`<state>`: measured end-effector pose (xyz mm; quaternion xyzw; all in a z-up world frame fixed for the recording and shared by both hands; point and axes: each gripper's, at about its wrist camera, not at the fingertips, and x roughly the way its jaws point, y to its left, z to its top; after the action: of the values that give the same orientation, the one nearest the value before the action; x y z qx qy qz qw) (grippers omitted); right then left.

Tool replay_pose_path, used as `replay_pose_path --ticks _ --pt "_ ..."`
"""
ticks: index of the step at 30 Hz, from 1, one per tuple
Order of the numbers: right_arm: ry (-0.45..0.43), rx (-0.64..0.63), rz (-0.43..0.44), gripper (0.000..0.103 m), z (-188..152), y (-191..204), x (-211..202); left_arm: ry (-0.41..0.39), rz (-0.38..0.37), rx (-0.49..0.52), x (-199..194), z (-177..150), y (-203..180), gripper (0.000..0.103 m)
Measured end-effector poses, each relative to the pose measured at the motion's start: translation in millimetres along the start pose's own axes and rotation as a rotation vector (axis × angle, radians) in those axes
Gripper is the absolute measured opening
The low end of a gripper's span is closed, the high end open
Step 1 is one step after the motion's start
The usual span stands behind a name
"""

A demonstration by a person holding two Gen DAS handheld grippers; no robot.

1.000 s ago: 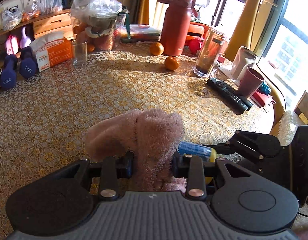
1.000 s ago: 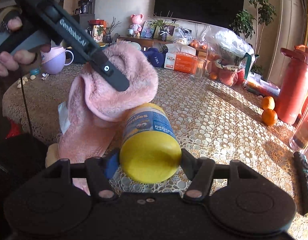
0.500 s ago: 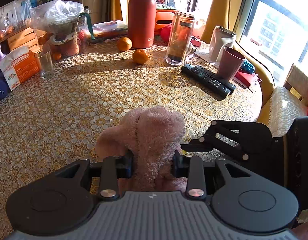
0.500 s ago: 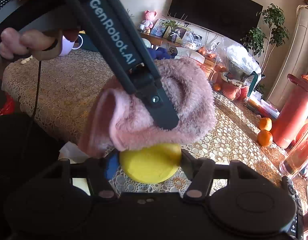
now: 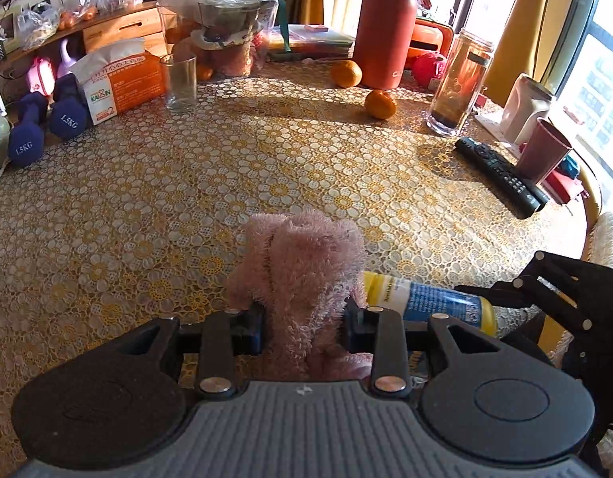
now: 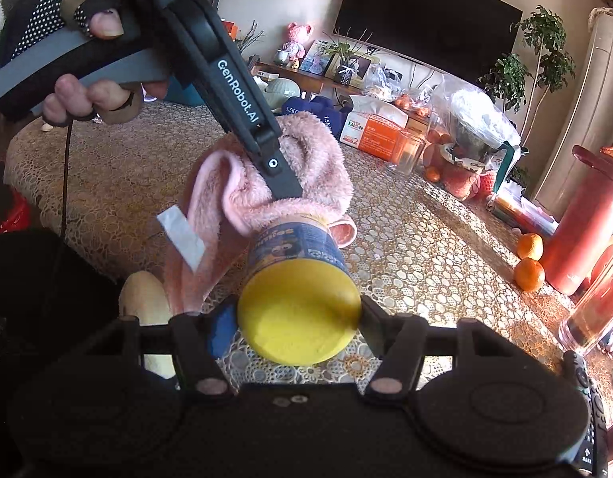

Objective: Clean container
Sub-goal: 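Wipe the jar's lid end with the towel while the right gripper holds the jar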

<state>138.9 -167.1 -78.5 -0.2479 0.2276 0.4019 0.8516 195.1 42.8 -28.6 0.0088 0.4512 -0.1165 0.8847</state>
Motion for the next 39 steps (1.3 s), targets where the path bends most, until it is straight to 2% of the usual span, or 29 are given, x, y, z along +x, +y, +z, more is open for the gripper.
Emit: replay_pose_path --ticks 3,6,12,16,20,31,39 --pt "0.004 -0.003 0.001 0.063 -0.8 1.9 -1.0 0.005 0.026 0.001 -6.0 -1.3 0.6 0.034" --pt "0.005 -0.008 -0.001 0.063 -2.6 4.7 -2.7 -0.022 -0.025 0.015 -21.2 0.3 -6.3 0.034" --pt "0.002 -0.023 -0.002 0.063 -2.4 5.3 -3.2 -0.06 -0.095 0.124 -39.6 7.6 -50.0 0.034" --pt "0.002 -0.027 -0.002 0.063 -2.9 5.7 -3.4 -0.045 -0.139 0.189 -33.2 9.3 -78.6 0.034" --pt "0.004 -0.03 -0.002 0.063 -2.1 5.8 -3.9 -0.024 -0.123 0.227 -18.1 7.8 -90.7 0.034" --pt "0.0 -0.029 0.005 0.063 -1.6 3.4 -3.7 -0.009 -0.045 0.107 4.3 18.6 -46.8 0.034" --pt "-0.003 -0.028 0.005 0.063 -0.9 3.3 -4.1 -0.011 -0.024 0.0 11.8 17.1 -11.0 0.034"
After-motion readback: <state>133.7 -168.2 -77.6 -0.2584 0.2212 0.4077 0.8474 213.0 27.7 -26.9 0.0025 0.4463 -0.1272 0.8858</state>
